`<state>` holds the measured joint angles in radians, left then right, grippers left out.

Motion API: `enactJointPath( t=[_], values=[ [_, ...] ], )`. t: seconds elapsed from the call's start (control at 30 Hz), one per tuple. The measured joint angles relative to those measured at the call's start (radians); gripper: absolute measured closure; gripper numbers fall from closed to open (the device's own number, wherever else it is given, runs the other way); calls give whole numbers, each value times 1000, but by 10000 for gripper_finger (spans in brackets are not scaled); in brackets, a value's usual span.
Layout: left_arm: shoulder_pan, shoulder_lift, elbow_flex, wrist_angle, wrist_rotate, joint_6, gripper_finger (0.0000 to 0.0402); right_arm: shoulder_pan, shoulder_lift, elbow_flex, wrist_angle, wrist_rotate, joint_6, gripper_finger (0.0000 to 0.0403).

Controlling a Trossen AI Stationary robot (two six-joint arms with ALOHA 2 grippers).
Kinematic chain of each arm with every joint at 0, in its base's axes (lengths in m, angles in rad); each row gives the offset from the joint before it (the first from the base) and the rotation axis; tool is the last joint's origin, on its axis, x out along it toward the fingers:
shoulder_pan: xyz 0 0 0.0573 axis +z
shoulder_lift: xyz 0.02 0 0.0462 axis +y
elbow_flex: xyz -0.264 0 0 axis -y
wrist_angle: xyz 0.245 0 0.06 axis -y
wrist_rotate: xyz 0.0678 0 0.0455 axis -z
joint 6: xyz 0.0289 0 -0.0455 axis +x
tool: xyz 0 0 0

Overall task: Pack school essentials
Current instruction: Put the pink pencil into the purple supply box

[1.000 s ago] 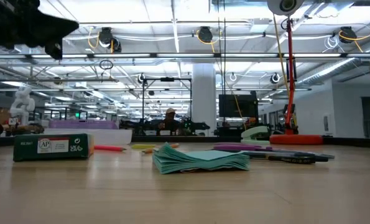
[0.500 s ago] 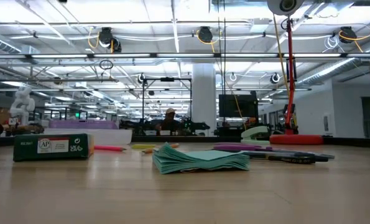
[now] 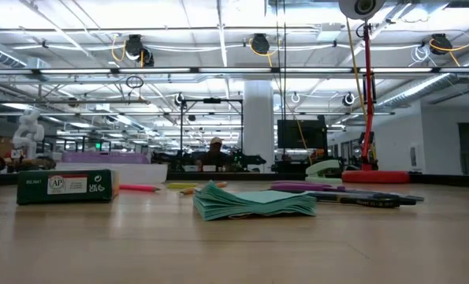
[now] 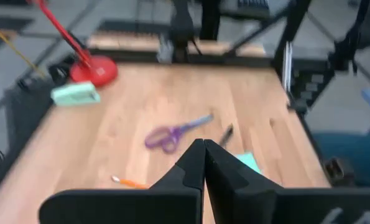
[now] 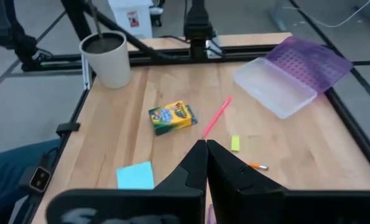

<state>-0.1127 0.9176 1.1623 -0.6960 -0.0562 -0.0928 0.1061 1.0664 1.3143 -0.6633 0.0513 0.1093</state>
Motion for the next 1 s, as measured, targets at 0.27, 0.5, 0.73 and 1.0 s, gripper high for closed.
enactJointPath(
  t=[0.27, 0.5, 0.73, 1.0],
  values=[
    [-125, 153, -68, 69, -194, -63, 392, 28, 12, -180, 161, 0, 10, 403],
    [-175, 248, -110, 160, -208, -63, 392, 27, 12, -383, 362, 0, 79, 403],
    [-180, 255, -290, 464, -209, -52, 392, 27, 11, -496, 515, -1, 98, 403],
    [-143, 252, -441, 647, -190, -145, 383, 27, 11, -517, 547, -1, 171, 403]
  ],
)
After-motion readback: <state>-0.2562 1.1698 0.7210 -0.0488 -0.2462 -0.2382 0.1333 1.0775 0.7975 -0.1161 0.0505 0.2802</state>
